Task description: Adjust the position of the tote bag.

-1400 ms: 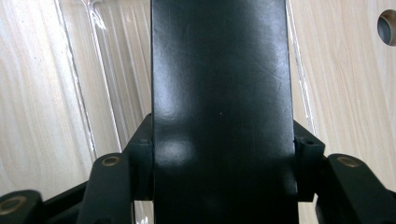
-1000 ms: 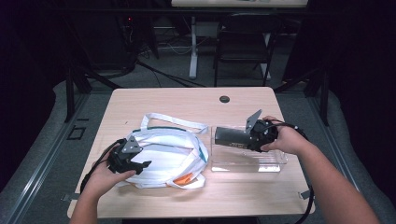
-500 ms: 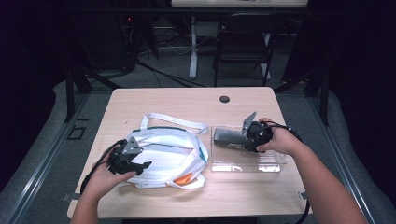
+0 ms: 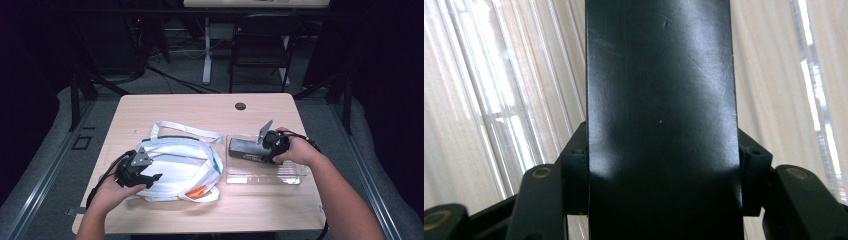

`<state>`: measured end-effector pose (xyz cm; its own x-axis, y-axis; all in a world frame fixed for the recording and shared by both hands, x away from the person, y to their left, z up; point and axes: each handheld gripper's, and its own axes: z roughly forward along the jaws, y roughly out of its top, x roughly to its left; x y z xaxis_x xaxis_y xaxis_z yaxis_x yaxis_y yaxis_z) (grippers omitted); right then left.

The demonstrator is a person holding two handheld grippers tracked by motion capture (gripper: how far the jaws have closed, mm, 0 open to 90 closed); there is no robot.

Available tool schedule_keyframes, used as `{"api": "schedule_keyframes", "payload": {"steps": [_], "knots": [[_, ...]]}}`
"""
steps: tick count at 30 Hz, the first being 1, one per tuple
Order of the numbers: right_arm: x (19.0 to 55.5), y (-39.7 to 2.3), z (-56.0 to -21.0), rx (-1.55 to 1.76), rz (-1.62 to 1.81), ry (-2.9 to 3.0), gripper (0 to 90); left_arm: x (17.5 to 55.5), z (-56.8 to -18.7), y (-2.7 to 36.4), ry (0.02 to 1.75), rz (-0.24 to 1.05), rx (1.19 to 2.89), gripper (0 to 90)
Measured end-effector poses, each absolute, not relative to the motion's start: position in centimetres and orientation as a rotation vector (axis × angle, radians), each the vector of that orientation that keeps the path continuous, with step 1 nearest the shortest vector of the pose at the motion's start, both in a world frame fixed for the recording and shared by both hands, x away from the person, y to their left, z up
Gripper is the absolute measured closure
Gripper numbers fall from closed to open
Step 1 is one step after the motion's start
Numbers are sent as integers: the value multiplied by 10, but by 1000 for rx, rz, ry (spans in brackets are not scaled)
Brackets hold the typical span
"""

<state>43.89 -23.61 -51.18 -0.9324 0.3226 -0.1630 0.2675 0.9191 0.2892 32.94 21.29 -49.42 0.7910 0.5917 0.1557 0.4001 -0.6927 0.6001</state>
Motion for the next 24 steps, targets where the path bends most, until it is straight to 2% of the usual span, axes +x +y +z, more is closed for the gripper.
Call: {"api": "schedule_keyframes", "payload": {"steps": [24], "knots": [[447,-230,-524,509,364,2855,367,329,-496,212,724,469,2434,402]]}}
